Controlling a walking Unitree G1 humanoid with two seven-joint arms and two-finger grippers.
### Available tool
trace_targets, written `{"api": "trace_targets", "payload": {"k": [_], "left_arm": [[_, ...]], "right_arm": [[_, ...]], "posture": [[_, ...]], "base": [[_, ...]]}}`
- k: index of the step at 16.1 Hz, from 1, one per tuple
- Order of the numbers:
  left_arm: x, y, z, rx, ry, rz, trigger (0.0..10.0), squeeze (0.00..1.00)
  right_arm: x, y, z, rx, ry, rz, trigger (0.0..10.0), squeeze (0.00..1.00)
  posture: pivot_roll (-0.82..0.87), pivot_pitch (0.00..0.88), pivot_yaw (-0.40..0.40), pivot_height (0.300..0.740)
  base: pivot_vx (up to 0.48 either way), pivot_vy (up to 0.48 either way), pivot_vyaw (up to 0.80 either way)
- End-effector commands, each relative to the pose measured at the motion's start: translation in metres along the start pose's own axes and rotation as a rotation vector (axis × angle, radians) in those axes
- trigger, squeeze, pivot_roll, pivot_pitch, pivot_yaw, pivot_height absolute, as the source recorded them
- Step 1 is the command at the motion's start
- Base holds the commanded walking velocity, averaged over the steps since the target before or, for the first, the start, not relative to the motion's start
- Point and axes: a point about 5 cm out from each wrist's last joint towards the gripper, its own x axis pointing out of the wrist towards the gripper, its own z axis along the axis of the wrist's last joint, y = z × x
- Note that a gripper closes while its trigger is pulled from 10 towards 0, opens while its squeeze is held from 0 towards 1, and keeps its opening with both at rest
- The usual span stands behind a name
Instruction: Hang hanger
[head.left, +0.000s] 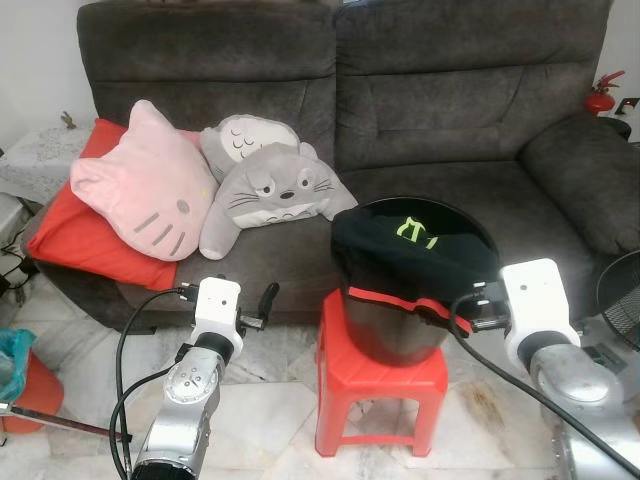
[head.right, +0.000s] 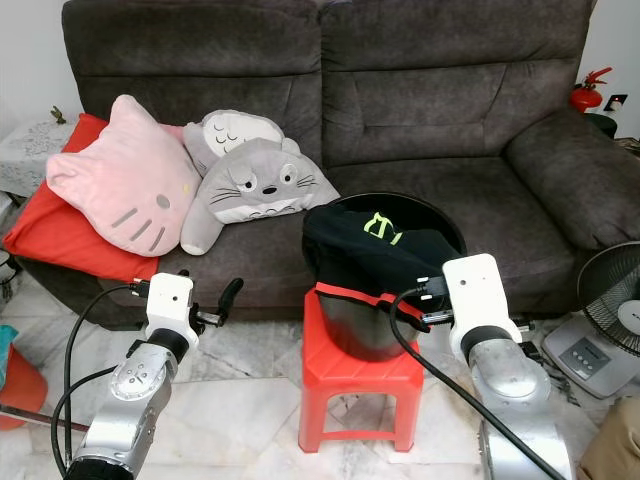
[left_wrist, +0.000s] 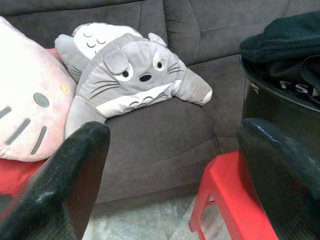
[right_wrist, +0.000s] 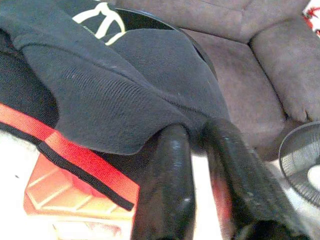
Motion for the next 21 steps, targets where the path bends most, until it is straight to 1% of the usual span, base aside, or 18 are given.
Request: {"api": "trace_targets", "payload": {"k": [1, 3, 5, 6, 7, 8, 10, 11, 12, 13, 14, 15, 17, 21], "left_arm": [[0.000, 0.002, -0.003, 0.000, 0.010, 0.002, 10.0, 0.00], [-0.001, 0.003, -0.003, 0.000, 0.009, 0.006, 10.0, 0.00], [-0.001, 0.003, -0.003, 0.001, 0.011, 0.005, 10.0, 0.00], [-0.001, 0.003, -0.003, 0.003, 0.012, 0.004, 10.0, 0.00], [-0.001, 0.003, -0.003, 0.004, 0.012, 0.003, 10.0, 0.00], [-0.001, 0.003, -0.003, 0.003, 0.011, 0.005, 10.0, 0.00], [-0.002, 0.004, -0.004, 0.004, 0.011, 0.008, 10.0, 0.00], [-0.002, 0.004, -0.004, 0.004, 0.011, 0.008, 10.0, 0.00], [-0.002, 0.004, -0.004, 0.004, 0.011, 0.010, 10.0, 0.00], [-0.002, 0.004, -0.004, 0.004, 0.010, 0.011, 10.0, 0.00], [-0.002, 0.004, -0.004, 0.004, 0.010, 0.011, 10.0, 0.00], [-0.002, 0.004, -0.004, 0.004, 0.010, 0.011, 10.0, 0.00], [-0.002, 0.004, -0.004, 0.002, 0.012, 0.011, 10.0, 0.00], [-0.001, 0.006, -0.005, 0.004, 0.013, 0.020, 10.0, 0.00]], "right_arm": [[-0.005, 0.000, 0.004, 0.011, -0.025, -0.021, 10.0, 1.00], [-0.002, 0.002, 0.004, 0.055, -0.031, -0.058, 10.0, 1.00], [0.000, 0.006, 0.008, 0.059, -0.046, -0.040, 10.0, 1.00], [0.002, 0.019, 0.010, 0.042, -0.060, 0.049, 10.0, 0.90], [0.003, 0.027, 0.011, -0.008, -0.067, 0.100, 10.0, 0.00], [0.003, 0.034, 0.010, -0.065, -0.065, 0.141, 10.0, 0.00], [0.004, 0.040, 0.010, -0.146, -0.068, 0.201, 10.0, 0.00], [0.004, 0.041, 0.010, -0.167, -0.069, 0.214, 10.0, 0.00], [0.004, 0.040, 0.012, -0.226, -0.077, 0.229, 10.0, 0.00], [0.004, 0.038, 0.013, -0.253, -0.087, 0.227, 10.0, 0.00], [0.004, 0.037, 0.015, -0.269, -0.099, 0.232, 10.0, 0.12], [0.002, 0.036, 0.016, -0.271, -0.101, 0.242, 10.0, 1.00], [-0.003, 0.035, 0.010, -0.393, -0.082, 0.250, 10.0, 1.00], [-0.007, 0.032, -0.002, -0.529, -0.019, 0.281, 10.0, 1.00]], "posture": [[-0.08, 0.000, 0.046, 0.740], [-0.08, 0.000, 0.045, 0.740], [-0.08, 0.000, 0.044, 0.740], [-0.08, 0.000, 0.043, 0.740], [-0.07, 0.000, 0.043, 0.740], [-0.07, 0.000, 0.041, 0.740], [-0.07, 0.000, 0.040, 0.740], [-0.07, 0.000, 0.039, 0.740], [-0.07, 0.000, 0.038, 0.740], [-0.07, 0.000, 0.037, 0.740], [-0.07, 0.000, 0.037, 0.740], [-0.07, 0.000, 0.036, 0.740], [-0.07, 0.000, 0.035, 0.740], [-0.08, 0.000, 0.029, 0.740]], "base": [[0.000, 0.000, 0.00], [0.000, 0.000, 0.00], [0.000, 0.000, 0.00], [0.000, 0.000, 0.00], [0.000, 0.000, 0.00], [0.000, 0.000, 0.00], [0.000, 0.000, 0.00], [0.000, 0.000, 0.00], [0.000, 0.000, 0.00], [0.000, 0.000, 0.00], [0.000, 0.000, 0.00], [0.000, 0.000, 0.00], [0.000, 0.000, 0.00], [0.000, 0.000, 0.00]]}}
